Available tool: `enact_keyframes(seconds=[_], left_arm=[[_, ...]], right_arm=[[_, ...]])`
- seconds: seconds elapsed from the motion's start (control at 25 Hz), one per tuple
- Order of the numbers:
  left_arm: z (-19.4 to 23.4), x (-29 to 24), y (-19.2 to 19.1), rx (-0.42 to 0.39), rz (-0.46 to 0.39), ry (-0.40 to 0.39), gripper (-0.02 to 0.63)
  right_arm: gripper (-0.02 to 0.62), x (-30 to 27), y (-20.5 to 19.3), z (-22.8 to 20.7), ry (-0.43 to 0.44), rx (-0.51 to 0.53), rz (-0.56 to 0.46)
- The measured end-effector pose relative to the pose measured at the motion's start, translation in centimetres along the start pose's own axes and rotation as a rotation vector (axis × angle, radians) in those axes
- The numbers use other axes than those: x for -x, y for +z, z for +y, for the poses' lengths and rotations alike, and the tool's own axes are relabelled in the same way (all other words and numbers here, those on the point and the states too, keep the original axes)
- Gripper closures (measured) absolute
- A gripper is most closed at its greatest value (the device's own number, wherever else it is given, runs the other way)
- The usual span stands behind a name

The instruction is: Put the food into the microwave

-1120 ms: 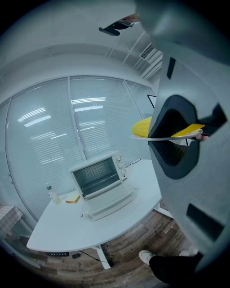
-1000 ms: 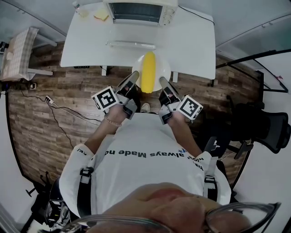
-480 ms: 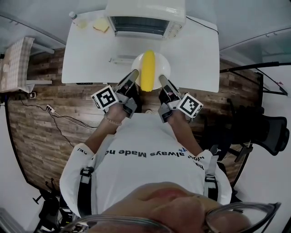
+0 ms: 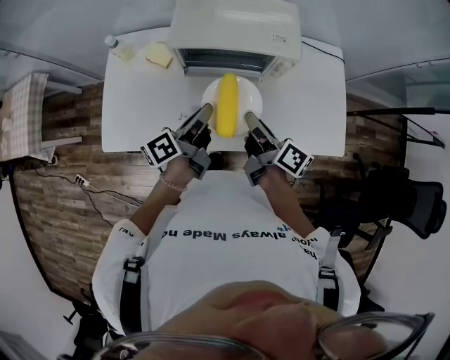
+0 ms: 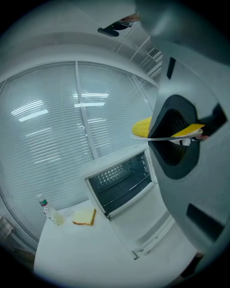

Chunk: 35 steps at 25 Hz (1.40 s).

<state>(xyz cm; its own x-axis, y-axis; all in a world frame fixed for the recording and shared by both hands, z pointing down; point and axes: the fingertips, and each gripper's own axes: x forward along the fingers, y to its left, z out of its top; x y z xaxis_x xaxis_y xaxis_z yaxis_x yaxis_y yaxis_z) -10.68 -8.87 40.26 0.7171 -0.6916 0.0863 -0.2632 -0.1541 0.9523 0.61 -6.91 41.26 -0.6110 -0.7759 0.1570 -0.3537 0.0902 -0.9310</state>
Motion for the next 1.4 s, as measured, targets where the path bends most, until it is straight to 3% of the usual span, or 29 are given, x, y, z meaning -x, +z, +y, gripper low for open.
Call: enact_keyframes(seconds=[0.16,0.28,0.48,0.76,0.88,1.08,1.28,1.4], left_arm=[[1.0,-0.8,2.4,0.032,0.001,0.005,0.588],[1.1,-1.0,3.3,-0.013,0.013,0.002,0.589],[1.0,-1.3,3.4,0.037,0.012,-0.001,0.588],[1.8,-2.2,3.6,-0.001,0.018,0.016,0.588],[1.3,-2.7,3.1,-0.007,0.01,0.013,0.589],[0.3,-3.6,1.5,0.073,-0.031,0.013,0.588],[0.1,-6.4,-0.3,-0.004,-0.016,0.031,0.588],[-0.2,-7.1,-1.1,0.014,-0.019,0.035,0.588]], right_arm=[[0.568,-2.8,0.7,0.2,0.004,0.009,0.0],[0.568,-3.4,0.7,0.2,-0.002,0.0,-0.005],[0.568,-3.8,0.9,0.2,-0.008,-0.012,-0.009],[0.568,-4.2,1.6,-0.7,-0.015,-0.02,0.006],[0.568,-3.7,2.2,-0.8,-0.007,-0.021,0.011],[0.568,-2.5,3.4,-1.1,0.004,-0.022,0.025],[0.568,-0.7,6.0,-2.9,0.003,-0.029,0.035],[0.568,-0.1,6.9,-3.3,0.003,-0.029,0.035]])
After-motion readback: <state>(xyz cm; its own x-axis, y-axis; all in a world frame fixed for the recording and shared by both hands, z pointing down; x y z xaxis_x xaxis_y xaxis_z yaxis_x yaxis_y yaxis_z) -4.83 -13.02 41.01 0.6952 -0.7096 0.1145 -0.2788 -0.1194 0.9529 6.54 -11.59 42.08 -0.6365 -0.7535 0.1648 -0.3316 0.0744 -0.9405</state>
